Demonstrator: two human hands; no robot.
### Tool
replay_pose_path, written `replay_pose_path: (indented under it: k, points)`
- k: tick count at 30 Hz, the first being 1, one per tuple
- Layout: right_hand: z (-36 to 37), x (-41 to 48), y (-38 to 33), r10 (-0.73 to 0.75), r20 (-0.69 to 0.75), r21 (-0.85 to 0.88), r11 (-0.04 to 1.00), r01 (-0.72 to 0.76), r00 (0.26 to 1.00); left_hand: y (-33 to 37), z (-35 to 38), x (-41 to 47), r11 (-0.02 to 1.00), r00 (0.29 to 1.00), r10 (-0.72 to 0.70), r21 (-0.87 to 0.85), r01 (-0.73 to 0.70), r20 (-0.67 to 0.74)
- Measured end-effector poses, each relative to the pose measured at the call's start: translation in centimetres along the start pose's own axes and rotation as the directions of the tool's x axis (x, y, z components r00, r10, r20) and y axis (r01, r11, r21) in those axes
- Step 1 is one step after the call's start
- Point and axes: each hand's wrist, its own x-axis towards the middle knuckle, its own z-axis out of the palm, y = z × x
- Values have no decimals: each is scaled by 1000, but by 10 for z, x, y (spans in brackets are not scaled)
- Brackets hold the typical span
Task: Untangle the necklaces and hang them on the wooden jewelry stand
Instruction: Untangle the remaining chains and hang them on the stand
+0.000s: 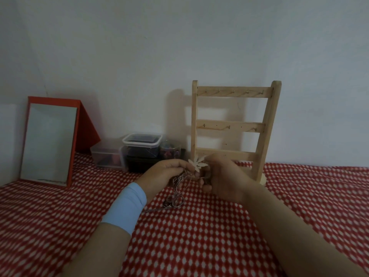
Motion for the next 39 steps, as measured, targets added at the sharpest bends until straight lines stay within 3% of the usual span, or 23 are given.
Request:
replay_pose_path:
  k: [2, 5, 7, 11, 14, 17, 20, 24, 29, 31, 35, 37, 39]
  points:
    - [1, -1, 1, -13, 39, -143, 990, 19, 999, -1, 4, 3, 1000, 999, 5, -18, -6, -33]
    - [3, -3, 0, -36, 51, -331, 942, 51, 998, -1, 11, 5, 983, 959, 128, 160, -89, -254]
    - [4, -4, -2, -76, 57, -411, 907, 92, 996, -2, 10, 8, 993, 929, 115, 56, -102, -352]
    - [3, -8, -6, -154, 101, -559, 808, 185, 983, -3, 2, 9, 986, 909, -63, -166, -7, -413]
    - [4, -11, -8, -242, 124, -546, 793, 269, 962, -2, 1, 8, 998, 918, -45, -54, 25, -395]
    - [4, -10, -8, -316, 0, -526, 807, 269, 949, -1, 4, 7, 997, 945, -10, 66, 34, -327]
    - [3, -5, -6, -343, -138, -492, 838, 236, 929, 4, 8, 4, 993, 986, -15, 111, 34, -168]
    - [10, -6, -4, -426, -210, -568, 786, 245, 880, 4, 6, 3, 975, 995, -21, 220, 41, -95]
    - [17, -6, -10, -503, -257, -682, 699, 214, 825, 4, 2, 1, 999, 989, -30, 29, 35, -145]
    - [15, -6, -10, -486, -234, -689, 694, 209, 842, 2, 5, 2, 997, 988, -61, -57, 53, -144]
    - [8, -7, -10, -331, -72, -357, 889, 285, 941, -1, 7, 4, 964, 991, -92, -257, 64, -95]
    - [5, -8, -12, -304, 2, -253, 922, 294, 953, 1, 7, 1, 953, 995, -92, -292, 78, -34]
    - [5, -6, -13, -318, -7, -257, 917, 306, 948, 5, 10, -2, 950, 995, -95, -298, 95, 15]
